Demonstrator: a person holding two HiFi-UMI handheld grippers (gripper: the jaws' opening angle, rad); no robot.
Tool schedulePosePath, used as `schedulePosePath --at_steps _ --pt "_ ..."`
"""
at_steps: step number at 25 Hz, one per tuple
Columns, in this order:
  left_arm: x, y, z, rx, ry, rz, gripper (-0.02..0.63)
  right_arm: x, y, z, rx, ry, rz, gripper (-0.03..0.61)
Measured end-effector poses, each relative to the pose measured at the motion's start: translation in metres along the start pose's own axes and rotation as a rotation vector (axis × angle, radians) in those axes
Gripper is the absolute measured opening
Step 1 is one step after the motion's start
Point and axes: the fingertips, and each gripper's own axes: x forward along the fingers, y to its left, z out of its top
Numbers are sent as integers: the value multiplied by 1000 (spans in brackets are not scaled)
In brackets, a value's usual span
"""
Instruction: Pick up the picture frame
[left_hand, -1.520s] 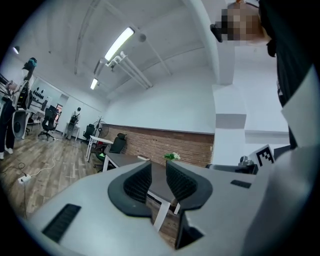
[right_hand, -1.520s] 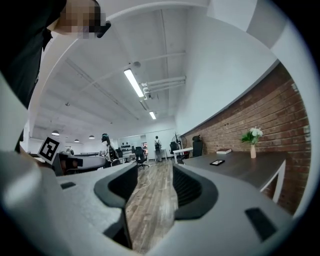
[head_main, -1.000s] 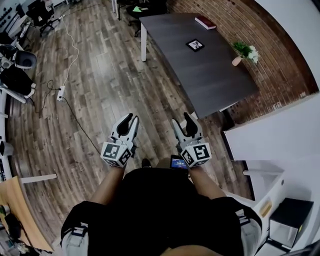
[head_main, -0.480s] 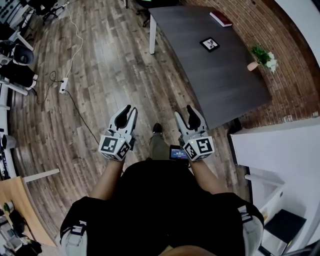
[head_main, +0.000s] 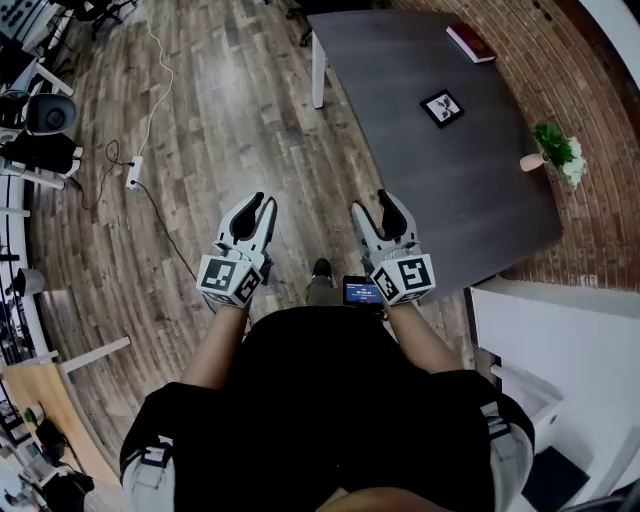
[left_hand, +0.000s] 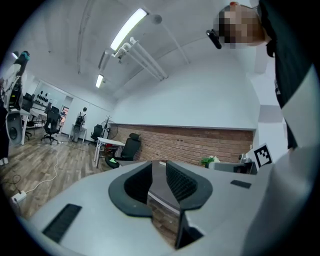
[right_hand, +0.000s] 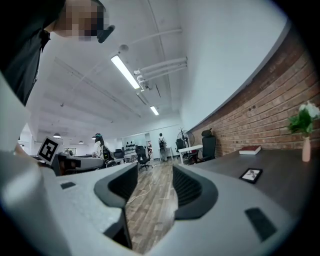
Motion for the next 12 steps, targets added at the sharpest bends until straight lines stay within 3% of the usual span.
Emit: schedulePosePath --at_steps 8,12 --pt "85 43 26 47 -27 13 81 64 -57 2 34 2 -9 221" --pt "119 74 28 28 -30 5 81 98 -73 -3 37 10 -20 221"
